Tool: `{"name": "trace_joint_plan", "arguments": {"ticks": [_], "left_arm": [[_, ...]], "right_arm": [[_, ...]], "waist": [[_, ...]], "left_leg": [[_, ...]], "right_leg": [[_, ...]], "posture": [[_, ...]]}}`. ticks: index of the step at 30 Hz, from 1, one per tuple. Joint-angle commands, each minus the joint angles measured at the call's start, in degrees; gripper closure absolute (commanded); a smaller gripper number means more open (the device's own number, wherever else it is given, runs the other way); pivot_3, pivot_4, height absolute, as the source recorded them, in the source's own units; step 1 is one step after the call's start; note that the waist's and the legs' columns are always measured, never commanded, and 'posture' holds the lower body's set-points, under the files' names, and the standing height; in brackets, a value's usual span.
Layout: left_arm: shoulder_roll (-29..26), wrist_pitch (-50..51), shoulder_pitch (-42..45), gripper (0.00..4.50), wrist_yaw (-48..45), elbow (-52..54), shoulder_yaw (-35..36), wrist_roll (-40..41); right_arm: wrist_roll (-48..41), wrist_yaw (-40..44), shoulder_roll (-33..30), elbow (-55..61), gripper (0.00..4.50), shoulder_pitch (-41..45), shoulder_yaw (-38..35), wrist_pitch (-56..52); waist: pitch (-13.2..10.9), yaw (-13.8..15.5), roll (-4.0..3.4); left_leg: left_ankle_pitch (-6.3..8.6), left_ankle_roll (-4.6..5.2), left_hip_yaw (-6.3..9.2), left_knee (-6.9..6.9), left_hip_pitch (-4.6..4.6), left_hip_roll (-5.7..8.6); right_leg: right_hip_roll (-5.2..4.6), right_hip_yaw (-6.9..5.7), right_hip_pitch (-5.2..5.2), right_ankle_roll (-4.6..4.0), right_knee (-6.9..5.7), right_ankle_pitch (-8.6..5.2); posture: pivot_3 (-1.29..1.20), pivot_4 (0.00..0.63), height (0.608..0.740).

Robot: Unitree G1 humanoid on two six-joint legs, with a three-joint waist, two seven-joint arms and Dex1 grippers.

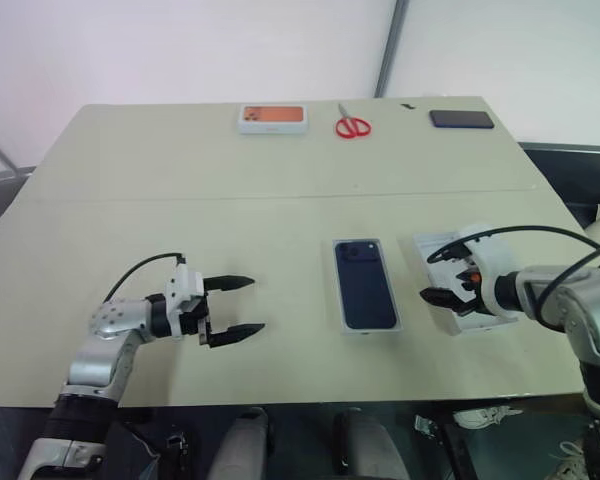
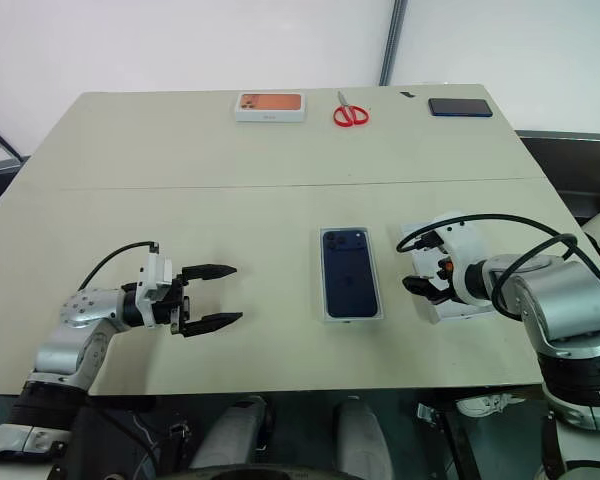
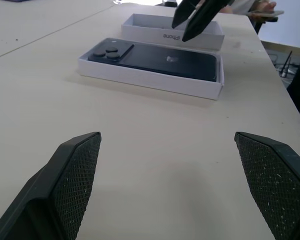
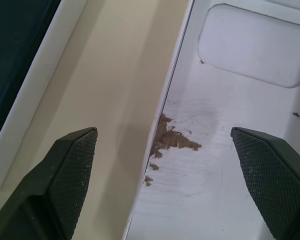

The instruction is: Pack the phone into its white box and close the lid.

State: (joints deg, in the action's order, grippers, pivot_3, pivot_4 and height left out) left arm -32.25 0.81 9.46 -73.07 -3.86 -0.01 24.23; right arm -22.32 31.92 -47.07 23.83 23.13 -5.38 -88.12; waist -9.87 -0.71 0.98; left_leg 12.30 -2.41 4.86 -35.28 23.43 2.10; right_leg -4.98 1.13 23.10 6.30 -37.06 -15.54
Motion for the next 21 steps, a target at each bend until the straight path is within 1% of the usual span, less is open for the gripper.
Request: {"name": "trace_joint_plan", "arguments": {"ticks": [1,9,10,12,18,19,21], "left_arm": [[-0.11,-0.76,0.18,0.00,-0.23,1.79,-0.07,0.43],[-0.30,-1.60,0.11,0.00,-0.71,2.30,-0.87,0.13],[-0.25,-1.56,0.09,0.00,-0.59,2.40,-0.92,0.16],[-0.07,-1.52,0.13,0.00,-0.35,2.44,-1.05,0.11],[0.22,-1.18,0.31,0.00,0.31,2.88,-1.42,0.12],[0.24,-1.10,0.35,0.00,0.39,2.98,-1.45,0.13],[0.28,-1.06,0.47,0.00,0.56,2.99,-1.46,0.08]], "right_arm": [[-0.96,-0.55,0.61,-0.26,0.02,2.08,0.13,-0.74],[-1.45,-1.26,0.84,-1.55,0.02,2.28,1.46,-0.13],[-1.45,-1.38,0.76,-1.68,0.26,2.00,1.53,0.05],[-1.50,-1.41,0.50,-1.81,0.90,1.35,1.94,0.55],[-0.92,-2.44,0.53,-2.35,3.97,-0.13,2.55,1.91],[-0.77,-2.67,0.43,-2.44,4.40,-0.17,2.72,2.18],[-0.65,-3.02,0.58,-2.66,4.46,-0.32,2.99,2.56]], "waist": [[0.00,0.00,0.00],[0.00,-0.02,0.00],[0.00,-0.01,0.00],[0.00,-0.01,0.00],[0.00,-0.06,0.00],[0.00,-0.06,0.00],[0.00,-0.06,0.00]], "left_leg": [[0.00,0.00,0.00,0.00,0.00,0.00],[0.00,0.01,-0.01,0.00,0.00,0.00],[0.00,0.01,0.00,0.00,0.00,0.00],[0.00,0.01,0.00,0.00,0.00,0.00],[0.00,0.01,0.00,0.00,0.00,0.00],[0.00,0.01,0.00,0.00,0.00,0.00],[0.00,0.01,-0.01,0.00,-0.01,-0.01]], "right_leg": [[0.00,0.00,0.00,0.00,0.00,0.00],[0.00,0.00,0.01,0.00,0.00,0.00],[0.00,0.00,0.01,0.00,0.00,0.00],[0.00,0.00,0.00,0.00,0.00,0.00],[0.00,0.00,0.00,0.00,0.00,0.00],[0.01,0.00,0.00,0.00,0.00,0.00],[0.01,0.00,0.00,0.00,0.00,0.00]], "posture": [[0.00,0.150,0.740],[0.00,0.150,0.740],[0.00,0.150,0.740],[0.00,0.150,0.740],[0.00,0.150,0.740],[0.00,0.150,0.740],[0.00,0.150,0.740]]}}
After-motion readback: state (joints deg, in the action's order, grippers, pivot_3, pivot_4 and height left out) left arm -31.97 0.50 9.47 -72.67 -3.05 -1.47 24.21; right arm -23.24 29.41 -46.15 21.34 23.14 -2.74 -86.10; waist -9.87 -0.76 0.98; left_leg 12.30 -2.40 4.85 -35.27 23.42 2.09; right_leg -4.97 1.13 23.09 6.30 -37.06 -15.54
